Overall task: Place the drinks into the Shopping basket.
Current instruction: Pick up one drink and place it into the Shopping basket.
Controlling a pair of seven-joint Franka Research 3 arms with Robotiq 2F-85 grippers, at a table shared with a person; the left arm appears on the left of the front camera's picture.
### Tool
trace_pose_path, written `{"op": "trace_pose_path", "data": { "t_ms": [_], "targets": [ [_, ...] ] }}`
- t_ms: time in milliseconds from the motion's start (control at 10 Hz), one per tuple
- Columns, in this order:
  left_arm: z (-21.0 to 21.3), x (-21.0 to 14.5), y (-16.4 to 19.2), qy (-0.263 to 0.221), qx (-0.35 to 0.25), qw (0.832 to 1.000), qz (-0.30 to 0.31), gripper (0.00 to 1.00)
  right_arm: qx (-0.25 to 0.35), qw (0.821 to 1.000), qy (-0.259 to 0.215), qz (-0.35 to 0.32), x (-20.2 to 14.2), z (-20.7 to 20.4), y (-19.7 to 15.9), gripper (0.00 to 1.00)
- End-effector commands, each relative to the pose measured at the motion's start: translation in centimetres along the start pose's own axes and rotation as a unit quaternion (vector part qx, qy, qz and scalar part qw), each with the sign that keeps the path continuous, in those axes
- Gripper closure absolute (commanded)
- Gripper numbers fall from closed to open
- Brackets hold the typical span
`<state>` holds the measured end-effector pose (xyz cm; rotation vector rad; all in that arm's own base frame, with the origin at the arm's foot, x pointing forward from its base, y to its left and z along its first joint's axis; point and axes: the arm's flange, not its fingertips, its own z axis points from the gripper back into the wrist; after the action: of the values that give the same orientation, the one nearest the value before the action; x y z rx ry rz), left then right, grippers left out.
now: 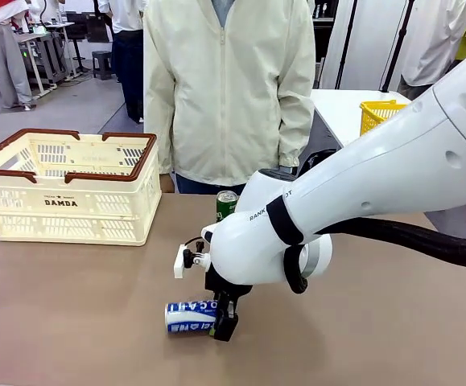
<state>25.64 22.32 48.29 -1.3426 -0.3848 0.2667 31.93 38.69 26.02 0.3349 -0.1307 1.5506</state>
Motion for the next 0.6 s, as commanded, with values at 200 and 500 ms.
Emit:
{"op": "trace_pose_path", "data": {
  "t_ms": [200, 500],
  "targets": [
    [0.17, -0.08, -0.21, 0.002, -0.006, 1.0, 0.001, 0.0, -0.013, 1.0, 0.007, -0.014, -0.35, -0.82, -0.29, 0.0],
    [0.17, -0.08, -0.21, 0.002, -0.006, 1.0, 0.001, 0.0, -0.009, 1.0, 0.003, -0.012, -0.37, -0.47, -0.28, 0.0]
  ]
}}
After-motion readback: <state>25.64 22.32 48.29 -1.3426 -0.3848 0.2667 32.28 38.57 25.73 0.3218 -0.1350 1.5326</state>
